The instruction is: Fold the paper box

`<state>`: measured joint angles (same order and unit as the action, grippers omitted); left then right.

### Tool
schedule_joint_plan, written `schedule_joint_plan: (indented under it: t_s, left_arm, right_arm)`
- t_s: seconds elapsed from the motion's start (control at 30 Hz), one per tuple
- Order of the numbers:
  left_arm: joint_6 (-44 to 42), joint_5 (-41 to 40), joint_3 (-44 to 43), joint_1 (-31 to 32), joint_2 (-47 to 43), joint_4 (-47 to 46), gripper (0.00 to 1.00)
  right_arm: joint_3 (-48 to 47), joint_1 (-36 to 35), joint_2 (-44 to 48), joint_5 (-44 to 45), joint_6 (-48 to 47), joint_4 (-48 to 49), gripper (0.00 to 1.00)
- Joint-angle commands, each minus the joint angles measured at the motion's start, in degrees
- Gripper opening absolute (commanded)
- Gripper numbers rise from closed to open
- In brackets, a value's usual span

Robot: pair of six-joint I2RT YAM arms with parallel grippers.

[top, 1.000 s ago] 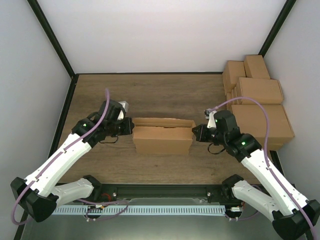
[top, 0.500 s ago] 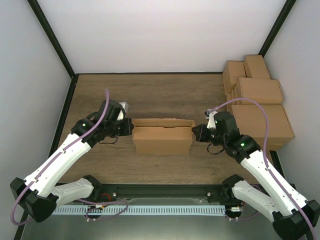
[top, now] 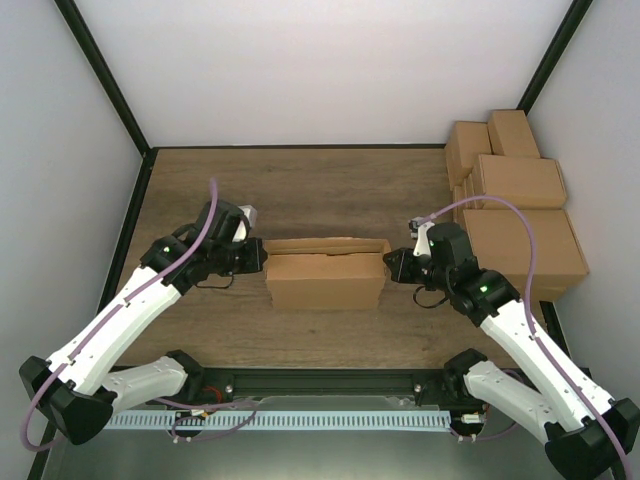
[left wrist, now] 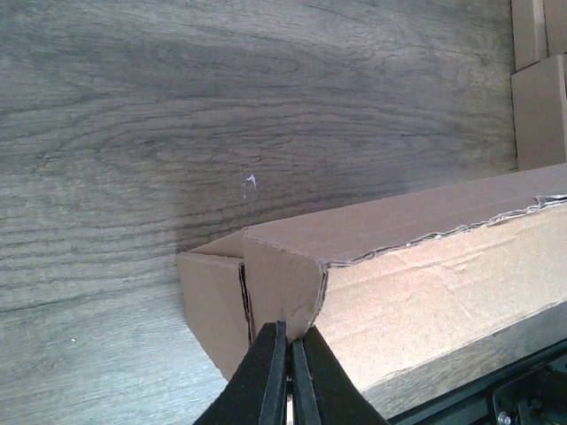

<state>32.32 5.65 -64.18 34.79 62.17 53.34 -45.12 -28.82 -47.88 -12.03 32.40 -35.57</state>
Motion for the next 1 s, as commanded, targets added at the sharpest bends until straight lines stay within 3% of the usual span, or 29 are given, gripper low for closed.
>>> schedule_joint_plan:
  t_s: [0.0,0.7,0.97]
  left_arm:
    - [-0.38,2.88,0.79,0.55,0.44,3.66,0.04]
    - [3.10,-1.58,5.21,5.72,0.25,2.33,0.04]
    - [4.13,-2.07,6.79,6.39,-1.05,1.59,0.04]
  right_arm:
    - [2.98,-0.80,-2.03,-1.41,0.81,-10.13,0.01]
    - [2.64,-4.28,-1.95,2.23,2.67,-12.79,0.01]
    - [4.03,-13.45,-1.85,7.26,9.11,-15.07,0.01]
